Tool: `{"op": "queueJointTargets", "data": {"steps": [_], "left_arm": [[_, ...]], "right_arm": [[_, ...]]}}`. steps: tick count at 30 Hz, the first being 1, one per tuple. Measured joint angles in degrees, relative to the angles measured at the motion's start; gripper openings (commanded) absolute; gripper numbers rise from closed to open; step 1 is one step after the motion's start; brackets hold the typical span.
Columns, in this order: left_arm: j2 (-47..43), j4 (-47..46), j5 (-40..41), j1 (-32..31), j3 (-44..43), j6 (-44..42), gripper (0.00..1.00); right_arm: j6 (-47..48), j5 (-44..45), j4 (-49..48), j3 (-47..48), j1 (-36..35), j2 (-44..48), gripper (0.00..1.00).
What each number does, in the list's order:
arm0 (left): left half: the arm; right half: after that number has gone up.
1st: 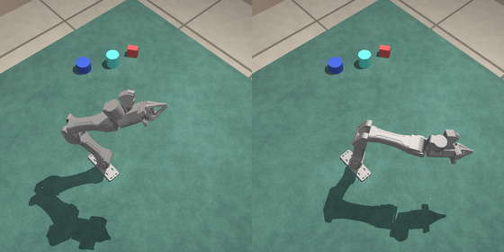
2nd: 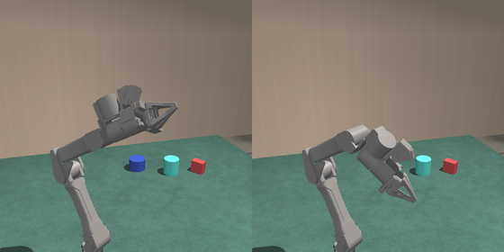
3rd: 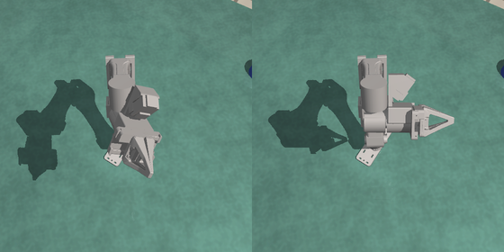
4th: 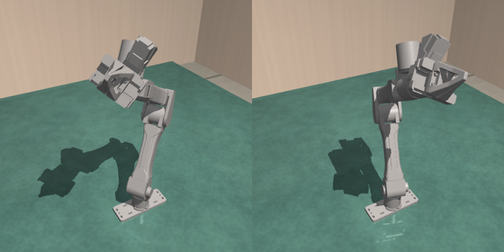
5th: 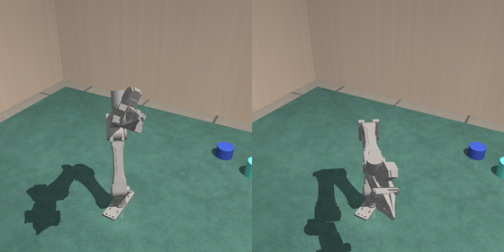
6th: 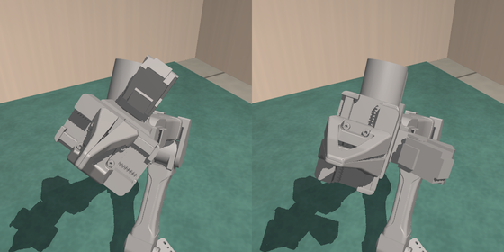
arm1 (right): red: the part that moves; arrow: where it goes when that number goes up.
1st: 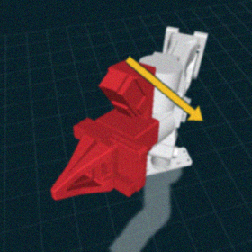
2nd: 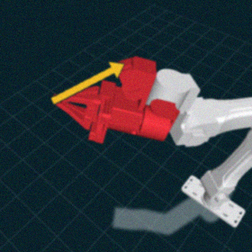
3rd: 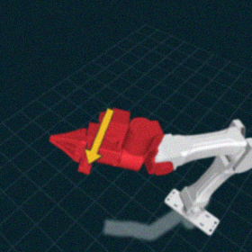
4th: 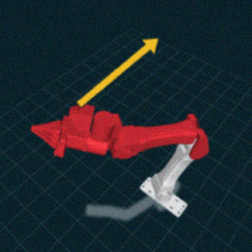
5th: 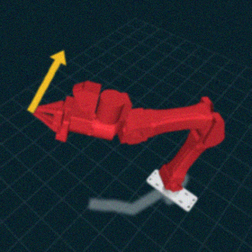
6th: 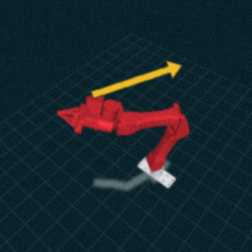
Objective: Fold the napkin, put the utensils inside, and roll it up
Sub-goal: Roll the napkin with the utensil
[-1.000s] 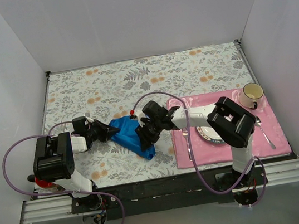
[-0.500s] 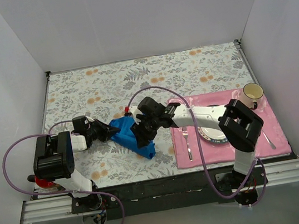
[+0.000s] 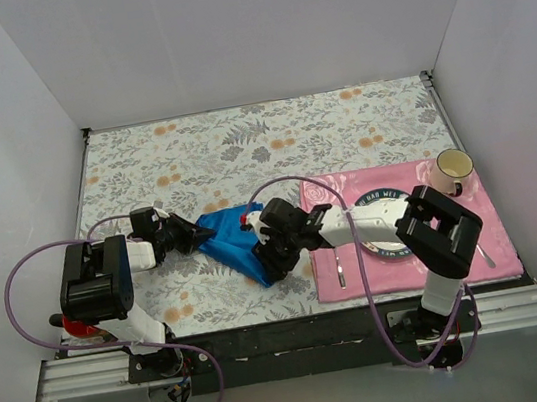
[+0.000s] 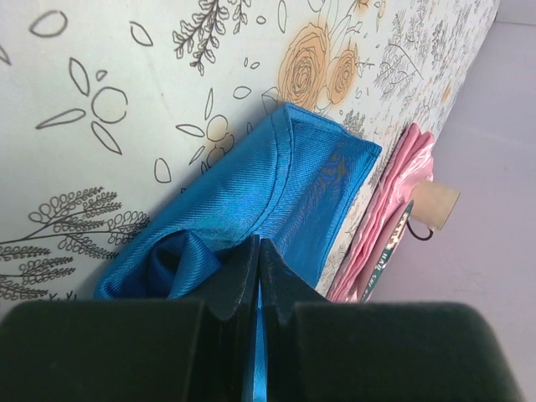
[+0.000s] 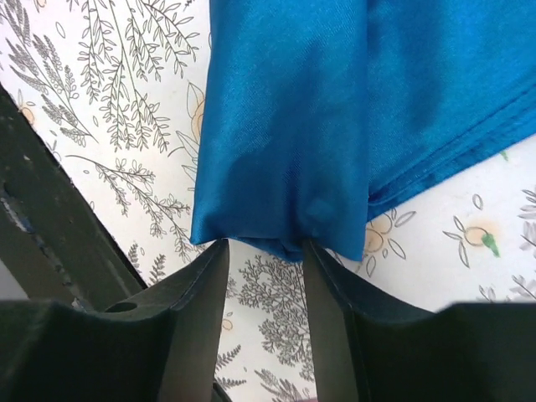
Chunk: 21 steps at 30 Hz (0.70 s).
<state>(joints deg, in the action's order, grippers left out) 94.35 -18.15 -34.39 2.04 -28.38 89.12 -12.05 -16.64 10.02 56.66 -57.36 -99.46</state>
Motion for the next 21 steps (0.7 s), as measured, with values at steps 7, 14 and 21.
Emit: {"op": "queueJointTargets", "data": {"steps": [7, 14, 21], "left_arm": [[0.24, 2.95, -0.31, 0.0, -1.64, -1.44, 0.0], [1.27, 5.44, -1.09, 0.11, -3.63, -2.82, 0.0], [1.42, 7.21, -1.14, 0.11, -4.5, -3.28, 0.0]], "right_arm": [[4.26, 12.72, 10.1, 9.2, -5.14, 2.01, 0.89], [11.34, 22.16, 11.98, 24.65, -8.87, -5.7, 0.92], [14.6, 28.39, 13.94, 31.76, -10.82, -19.87, 0.86]]}}
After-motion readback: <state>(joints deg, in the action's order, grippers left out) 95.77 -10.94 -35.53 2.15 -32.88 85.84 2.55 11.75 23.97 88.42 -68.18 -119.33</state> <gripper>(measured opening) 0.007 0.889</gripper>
